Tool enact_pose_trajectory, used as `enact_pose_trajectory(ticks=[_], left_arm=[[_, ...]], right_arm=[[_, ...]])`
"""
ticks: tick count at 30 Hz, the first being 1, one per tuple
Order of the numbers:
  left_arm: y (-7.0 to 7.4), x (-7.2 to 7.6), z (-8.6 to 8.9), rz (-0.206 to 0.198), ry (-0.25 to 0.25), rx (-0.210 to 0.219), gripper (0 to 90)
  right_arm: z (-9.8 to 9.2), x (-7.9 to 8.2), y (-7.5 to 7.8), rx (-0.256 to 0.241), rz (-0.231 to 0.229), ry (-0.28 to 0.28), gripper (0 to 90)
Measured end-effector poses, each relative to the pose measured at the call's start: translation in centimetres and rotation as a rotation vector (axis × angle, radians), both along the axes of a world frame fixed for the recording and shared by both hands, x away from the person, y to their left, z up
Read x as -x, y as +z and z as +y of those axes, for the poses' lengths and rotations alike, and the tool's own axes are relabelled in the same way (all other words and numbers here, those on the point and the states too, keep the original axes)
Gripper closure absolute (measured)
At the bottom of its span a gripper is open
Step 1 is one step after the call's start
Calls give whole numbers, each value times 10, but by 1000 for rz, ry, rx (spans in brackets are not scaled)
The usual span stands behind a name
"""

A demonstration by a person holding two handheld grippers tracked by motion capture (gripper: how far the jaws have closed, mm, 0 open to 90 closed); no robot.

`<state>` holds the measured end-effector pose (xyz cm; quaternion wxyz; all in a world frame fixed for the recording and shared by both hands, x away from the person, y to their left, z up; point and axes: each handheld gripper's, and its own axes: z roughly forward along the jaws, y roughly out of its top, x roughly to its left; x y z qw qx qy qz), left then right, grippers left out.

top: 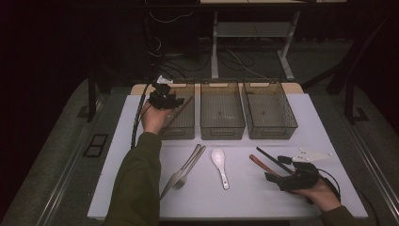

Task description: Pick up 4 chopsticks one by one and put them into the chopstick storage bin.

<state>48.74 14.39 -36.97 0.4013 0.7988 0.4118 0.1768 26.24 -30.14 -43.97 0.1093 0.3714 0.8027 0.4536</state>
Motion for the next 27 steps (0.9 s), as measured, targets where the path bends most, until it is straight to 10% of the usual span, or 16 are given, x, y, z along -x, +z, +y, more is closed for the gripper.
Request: enact_pose_trajectory(ticks=[9, 27], left_arm=[[13, 18, -9, -2, -85, 86, 428], [11, 91, -12, -51, -223, 126, 338]], right_arm=[[-3, 1, -1, -8, 0, -8, 115], [-4, 1, -1, -13, 2, -7, 115]])
